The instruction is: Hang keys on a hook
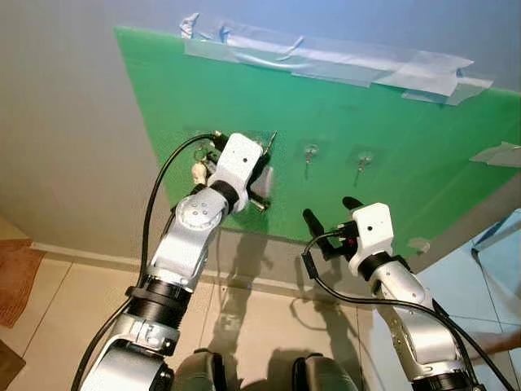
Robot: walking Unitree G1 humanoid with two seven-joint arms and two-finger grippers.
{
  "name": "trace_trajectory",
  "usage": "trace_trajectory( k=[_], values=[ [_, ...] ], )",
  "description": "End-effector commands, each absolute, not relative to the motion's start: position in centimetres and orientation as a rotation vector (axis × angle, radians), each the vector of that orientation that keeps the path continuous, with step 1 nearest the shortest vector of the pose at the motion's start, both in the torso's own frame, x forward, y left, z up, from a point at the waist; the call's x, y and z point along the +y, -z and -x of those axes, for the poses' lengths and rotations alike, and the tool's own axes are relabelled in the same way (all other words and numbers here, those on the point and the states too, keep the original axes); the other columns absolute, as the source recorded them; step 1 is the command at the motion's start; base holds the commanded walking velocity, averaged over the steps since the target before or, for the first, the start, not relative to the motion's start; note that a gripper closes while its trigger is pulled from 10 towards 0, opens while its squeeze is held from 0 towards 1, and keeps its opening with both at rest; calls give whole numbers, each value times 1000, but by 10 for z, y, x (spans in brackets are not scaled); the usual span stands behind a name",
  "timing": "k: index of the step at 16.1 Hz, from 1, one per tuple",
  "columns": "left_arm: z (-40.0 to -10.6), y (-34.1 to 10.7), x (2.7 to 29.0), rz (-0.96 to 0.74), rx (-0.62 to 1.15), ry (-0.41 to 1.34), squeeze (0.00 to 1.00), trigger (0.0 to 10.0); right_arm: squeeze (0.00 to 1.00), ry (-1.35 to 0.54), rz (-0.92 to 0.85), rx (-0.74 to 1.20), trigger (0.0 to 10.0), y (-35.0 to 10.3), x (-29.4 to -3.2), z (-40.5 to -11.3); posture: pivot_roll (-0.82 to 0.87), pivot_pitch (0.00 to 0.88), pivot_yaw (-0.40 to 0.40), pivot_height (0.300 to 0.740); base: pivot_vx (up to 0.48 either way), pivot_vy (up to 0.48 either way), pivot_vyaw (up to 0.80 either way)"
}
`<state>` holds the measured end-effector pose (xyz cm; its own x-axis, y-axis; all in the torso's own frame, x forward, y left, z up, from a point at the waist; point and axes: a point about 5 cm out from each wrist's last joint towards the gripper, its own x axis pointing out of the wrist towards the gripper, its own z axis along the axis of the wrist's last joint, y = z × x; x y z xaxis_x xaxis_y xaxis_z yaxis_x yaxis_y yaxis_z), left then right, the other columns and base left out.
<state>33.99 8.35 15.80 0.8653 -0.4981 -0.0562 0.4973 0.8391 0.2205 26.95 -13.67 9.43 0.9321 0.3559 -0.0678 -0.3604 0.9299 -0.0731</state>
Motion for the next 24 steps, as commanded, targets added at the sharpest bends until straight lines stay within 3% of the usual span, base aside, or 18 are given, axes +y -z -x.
trace_trajectory(
  k=[1,4,10,16,18,24],
  values=[
    [-343,-162,81,-209,-8,536,0,0,0,-359,99,53,10000,-96,-139,-268,-148,131,-25,710,0,0,0],
    [-341,-163,74,-170,-3,575,0,0,0,-353,98,56,10000,-95,-140,-267,-149,132,-23,710,0,0,0],
    [-322,-150,87,-259,-68,549,0,0,0,-354,77,44,10000,-97,-139,-265,-149,143,-25,710,0,0,0],
    [-322,-157,87,-277,-119,541,0,0,0,-364,95,49,10000,-97,-137,-268,-138,145,-28,710,347,-326,0],
    [-323,-159,86,-279,-124,554,0,0,0,-354,85,47,10000,-97,-137,-267,-139,146,-28,710,315,-360,769],
    [-321,-161,84,-237,-131,562,0,0,0,-349,78,53,10000,-96,-139,-267,-142,149,-26,710,46,0,127]
  ],
)
